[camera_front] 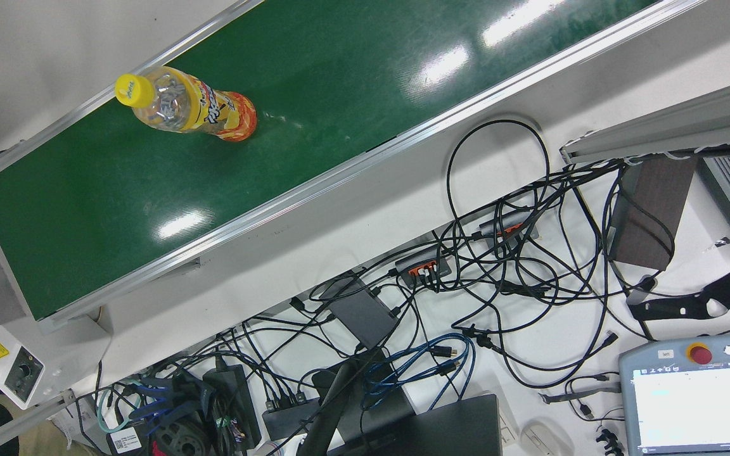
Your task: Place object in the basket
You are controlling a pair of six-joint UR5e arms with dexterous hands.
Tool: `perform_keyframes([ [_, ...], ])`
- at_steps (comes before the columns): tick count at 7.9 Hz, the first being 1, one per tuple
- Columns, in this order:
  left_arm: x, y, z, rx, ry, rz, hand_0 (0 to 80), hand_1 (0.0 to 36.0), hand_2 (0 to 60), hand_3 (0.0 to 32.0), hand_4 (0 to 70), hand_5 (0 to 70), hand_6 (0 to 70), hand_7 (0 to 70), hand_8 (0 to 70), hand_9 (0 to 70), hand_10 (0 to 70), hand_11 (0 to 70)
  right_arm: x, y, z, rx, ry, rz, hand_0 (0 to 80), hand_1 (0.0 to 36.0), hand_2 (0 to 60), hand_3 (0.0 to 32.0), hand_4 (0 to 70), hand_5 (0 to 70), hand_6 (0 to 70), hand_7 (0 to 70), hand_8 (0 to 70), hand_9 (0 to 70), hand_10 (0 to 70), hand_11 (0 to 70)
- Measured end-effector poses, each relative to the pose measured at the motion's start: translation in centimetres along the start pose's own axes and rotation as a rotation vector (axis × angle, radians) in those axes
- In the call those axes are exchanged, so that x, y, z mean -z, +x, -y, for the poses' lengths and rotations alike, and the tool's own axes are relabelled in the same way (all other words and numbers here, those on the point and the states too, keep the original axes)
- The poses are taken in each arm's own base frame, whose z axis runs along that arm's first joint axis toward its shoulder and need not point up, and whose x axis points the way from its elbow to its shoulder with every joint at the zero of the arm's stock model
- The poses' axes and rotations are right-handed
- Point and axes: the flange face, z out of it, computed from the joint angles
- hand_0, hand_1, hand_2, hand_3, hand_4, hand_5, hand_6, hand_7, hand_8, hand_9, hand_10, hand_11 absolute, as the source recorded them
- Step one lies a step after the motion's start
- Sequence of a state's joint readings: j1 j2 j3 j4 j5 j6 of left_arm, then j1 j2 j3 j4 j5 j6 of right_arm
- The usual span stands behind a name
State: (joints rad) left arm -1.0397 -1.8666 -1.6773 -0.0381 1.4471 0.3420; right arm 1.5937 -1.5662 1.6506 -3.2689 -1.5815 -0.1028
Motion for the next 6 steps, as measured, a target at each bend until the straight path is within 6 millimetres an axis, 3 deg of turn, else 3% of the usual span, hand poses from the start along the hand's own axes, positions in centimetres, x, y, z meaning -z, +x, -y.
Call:
perform_keyframes([
  [4, 0.2, 0.2, 0.1, -0.004, 0.004, -0.002, 49.8, 8.2, 0.0, 5.8, 11.9, 23.5, 0.7, 0.6, 8.5, 8.2, 8.1, 12.8, 0.0, 0.0, 0.0, 0.000, 0.001, 0.000, 0.0, 0.0, 0.0, 0.0, 0.0, 0.0, 0.0, 0.0, 0.0, 0.0, 0.0, 0.0],
  [6, 2.2, 2.0, 1.0, 0.005, 0.025, -0.022, 49.8, 8.9, 0.0, 4.2, 12.6, 25.2, 1.5, 0.8, 8.7, 8.6, 8.2, 13.1, 0.0, 0.0, 0.0, -0.001, 0.000, 0.000, 0.0, 0.0, 0.0, 0.0, 0.0, 0.0, 0.0, 0.0, 0.0, 0.0, 0.0, 0.0],
])
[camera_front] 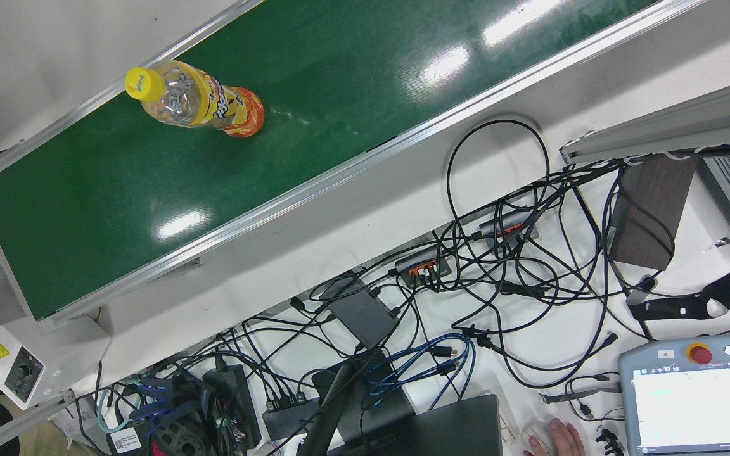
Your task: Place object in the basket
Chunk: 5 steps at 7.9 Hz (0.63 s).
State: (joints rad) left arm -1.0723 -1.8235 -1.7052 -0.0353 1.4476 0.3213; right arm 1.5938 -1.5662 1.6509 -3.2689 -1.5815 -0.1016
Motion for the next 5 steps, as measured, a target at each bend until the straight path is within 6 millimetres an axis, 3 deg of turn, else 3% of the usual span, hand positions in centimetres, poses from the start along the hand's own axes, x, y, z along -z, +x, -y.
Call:
perform_keyframes([
  [2, 1.38, 0.62, 0.61, -0.004, 0.015, -0.005, 50.3, 9.7, 0.0, 4.4, 12.6, 25.1, 1.5, 0.7, 8.6, 8.5, 8.2, 13.1, 0.00, 0.00, 0.01, 0.001, 0.000, 0.000, 0.0, 0.0, 0.0, 0.0, 0.0, 0.0, 0.0, 0.0, 0.0, 0.0, 0.0, 0.0],
  [5, 1.44, 0.18, 0.53, -0.004, 0.014, 0.001, 50.0, 9.2, 0.0, 4.2, 12.8, 24.6, 1.8, 0.8, 9.2, 9.2, 8.2, 13.1, 0.01, 0.01, 0.07, 0.001, 0.001, 0.000, 0.0, 0.0, 0.0, 0.0, 0.0, 0.0, 0.0, 0.0, 0.0, 0.0, 0.0, 0.0],
])
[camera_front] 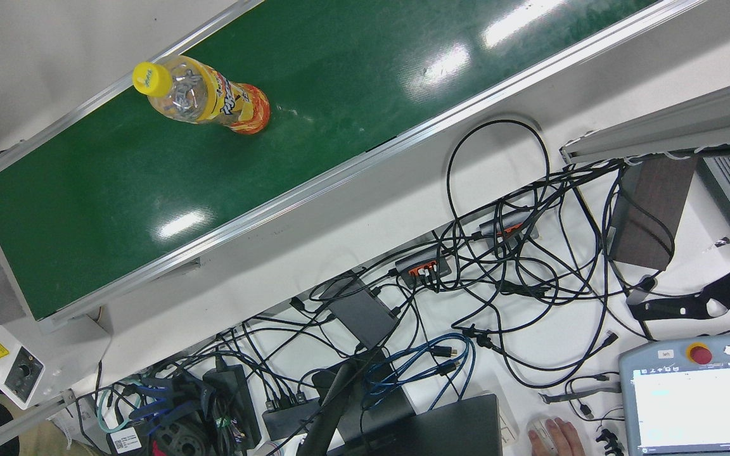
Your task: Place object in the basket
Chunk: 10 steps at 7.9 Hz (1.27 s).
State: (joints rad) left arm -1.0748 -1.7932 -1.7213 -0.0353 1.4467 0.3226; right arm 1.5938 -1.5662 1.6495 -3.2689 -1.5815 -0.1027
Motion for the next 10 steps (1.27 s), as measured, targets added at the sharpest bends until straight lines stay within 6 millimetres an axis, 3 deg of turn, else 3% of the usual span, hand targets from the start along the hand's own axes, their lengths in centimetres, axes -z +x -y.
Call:
perform_keyframes([
  [3, 0.0, -0.4, 0.0, -0.016, 0.003, 0.007, 49.6, 8.5, 0.0, 5.4, 12.3, 23.5, 1.3, 0.4, 8.9, 8.9, 7.4, 11.8, 0.0, 0.0, 0.0, 0.000, 0.000, 0.000, 0.0, 0.0, 0.0, 0.0, 0.0, 0.0, 0.0, 0.0, 0.0, 0.0, 0.0, 0.0],
  [4, -0.1, -0.9, -0.1, -0.026, 0.002, 0.015, 49.3, 10.5, 0.0, 5.8, 12.0, 22.6, 1.2, 0.5, 8.8, 8.8, 7.6, 12.2, 0.0, 0.0, 0.0, 0.000, 0.000, 0.000, 0.0, 0.0, 0.0, 0.0, 0.0, 0.0, 0.0, 0.0, 0.0, 0.0, 0.0, 0.0],
  [5, -0.2, -1.3, -0.1, -0.031, 0.003, 0.022, 49.4, 13.8, 8.6, 6.4, 11.6, 21.1, 0.9, 0.5, 8.3, 8.3, 7.9, 12.8, 0.0, 0.0, 0.0, 0.000, 0.001, 0.000, 0.0, 0.0, 0.0, 0.0, 0.0, 0.0, 0.0, 0.0, 0.0, 0.0, 0.0, 0.0],
  [6, -0.2, -1.5, 0.0, -0.033, 0.003, 0.024, 49.3, 13.8, 9.4, 6.4, 11.7, 21.0, 0.9, 0.3, 8.4, 8.3, 7.4, 12.2, 0.0, 0.0, 0.0, 0.000, 0.000, 0.000, 0.0, 0.0, 0.0, 0.0, 0.0, 0.0, 0.0, 0.0, 0.0, 0.0, 0.0, 0.0],
  [8, -0.2, -1.5, 0.0, -0.031, -0.001, 0.022, 48.5, 10.9, 1.4, 6.8, 11.6, 21.3, 0.9, 0.3, 8.8, 8.8, 7.4, 11.9, 0.0, 0.0, 0.0, 0.000, 0.000, 0.000, 0.0, 0.0, 0.0, 0.0, 0.0, 0.0, 0.0, 0.0, 0.0, 0.0, 0.0, 0.0],
  [10, 0.0, -1.5, 0.2, -0.032, 0.002, 0.021, 48.0, 10.2, 1.0, 6.6, 11.1, 21.5, 0.9, 0.3, 8.5, 8.4, 7.3, 11.7, 0.0, 0.0, 0.0, 0.000, 0.000, 0.000, 0.0, 0.0, 0.0, 0.0, 0.0, 0.0, 0.0, 0.0, 0.0, 0.0, 0.0, 0.0],
])
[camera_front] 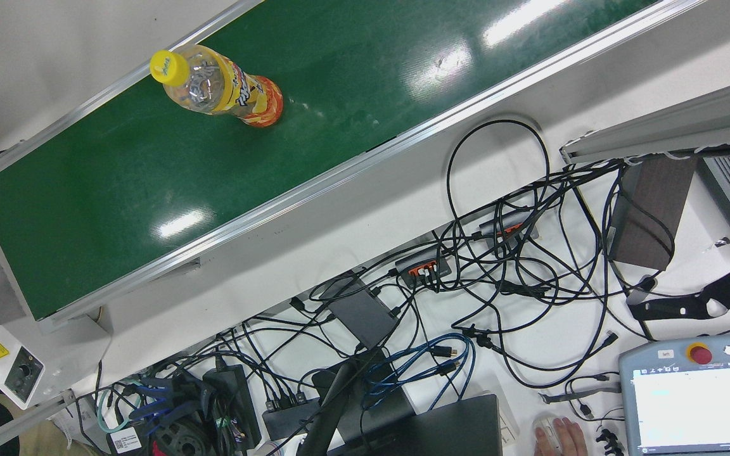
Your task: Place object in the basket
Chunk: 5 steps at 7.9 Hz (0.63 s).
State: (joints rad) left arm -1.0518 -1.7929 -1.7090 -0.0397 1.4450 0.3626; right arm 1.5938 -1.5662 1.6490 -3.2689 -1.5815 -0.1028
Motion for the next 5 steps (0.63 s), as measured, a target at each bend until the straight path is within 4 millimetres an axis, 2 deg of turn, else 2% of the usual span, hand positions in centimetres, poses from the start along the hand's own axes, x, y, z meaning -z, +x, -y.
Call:
perform_keyframes([
  [5, 0.5, 0.0, 1.6, -0.006, 0.016, -0.003, 48.2, 9.6, 0.0, 6.6, 11.1, 22.5, 0.7, 0.2, 8.7, 8.6, 7.4, 11.8, 0.0, 0.0, 0.0, 0.000, 0.000, 0.000, 0.0, 0.0, 0.0, 0.0, 0.0, 0.0, 0.0, 0.0, 0.0, 0.0, 0.0, 0.0],
])
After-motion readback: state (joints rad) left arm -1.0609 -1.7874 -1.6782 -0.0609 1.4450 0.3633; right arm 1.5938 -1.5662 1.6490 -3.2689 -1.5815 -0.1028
